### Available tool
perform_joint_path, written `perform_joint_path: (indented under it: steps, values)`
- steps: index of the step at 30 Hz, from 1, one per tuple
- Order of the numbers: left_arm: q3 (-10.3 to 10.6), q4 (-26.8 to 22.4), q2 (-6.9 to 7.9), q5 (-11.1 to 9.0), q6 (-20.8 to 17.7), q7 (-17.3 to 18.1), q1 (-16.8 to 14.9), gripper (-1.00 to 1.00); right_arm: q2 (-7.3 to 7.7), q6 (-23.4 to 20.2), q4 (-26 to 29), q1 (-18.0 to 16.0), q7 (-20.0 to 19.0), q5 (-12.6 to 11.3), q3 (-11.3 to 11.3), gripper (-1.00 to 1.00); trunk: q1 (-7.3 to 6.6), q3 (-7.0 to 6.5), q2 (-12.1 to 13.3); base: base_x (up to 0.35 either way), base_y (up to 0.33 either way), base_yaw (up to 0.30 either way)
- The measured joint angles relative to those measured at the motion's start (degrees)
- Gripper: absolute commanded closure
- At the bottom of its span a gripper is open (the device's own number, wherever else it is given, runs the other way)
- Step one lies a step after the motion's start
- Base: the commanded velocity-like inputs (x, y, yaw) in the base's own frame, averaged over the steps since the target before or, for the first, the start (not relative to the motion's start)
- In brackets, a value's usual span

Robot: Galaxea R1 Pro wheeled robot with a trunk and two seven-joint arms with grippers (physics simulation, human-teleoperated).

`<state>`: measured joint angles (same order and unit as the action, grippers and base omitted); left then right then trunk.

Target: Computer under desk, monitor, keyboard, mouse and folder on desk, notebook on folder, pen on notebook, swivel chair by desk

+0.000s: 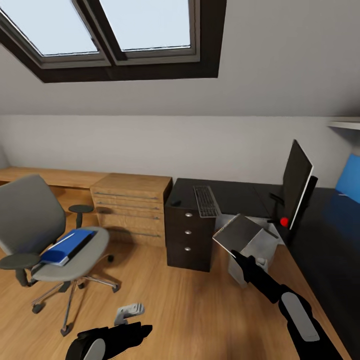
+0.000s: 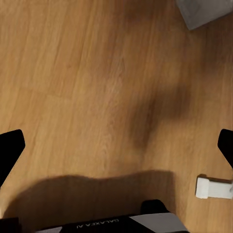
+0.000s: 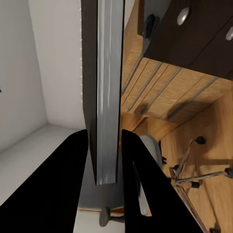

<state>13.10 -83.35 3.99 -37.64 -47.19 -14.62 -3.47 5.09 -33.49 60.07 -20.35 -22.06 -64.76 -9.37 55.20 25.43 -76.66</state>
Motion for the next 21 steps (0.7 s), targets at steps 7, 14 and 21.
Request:
perform_joint_path:
  steps: [7, 14, 21]
  values:
    - [0.0, -0.2, 0.0, 0.0, 0.5, 0.0, 0.0, -1.0, 0.02, 0.0, 0.0, 0.0, 0.0, 0.0, 0.0, 1.0, -1.54, -1.26, 2.8, 0.324, 0.0, 0.0]
    - [0.1, -0.3, 0.07, 0.0, 1.8, 0.0, 0.0, -1.0, 0.02, 0.0, 0.0, 0.0, 0.0, 0.1, -0.1, 1.0, -1.55, -1.26, 2.8, 0.324, 0.0, 0.0]
    - [0.1, -0.3, 0.12, 0.0, 2.6, 0.0, 0.0, -1.0, 0.02, 0.0, 0.0, 0.0, 0.0, 0.1, -0.1, 1.0, -1.55, -1.26, 2.8, 0.324, 0.0, 0.0]
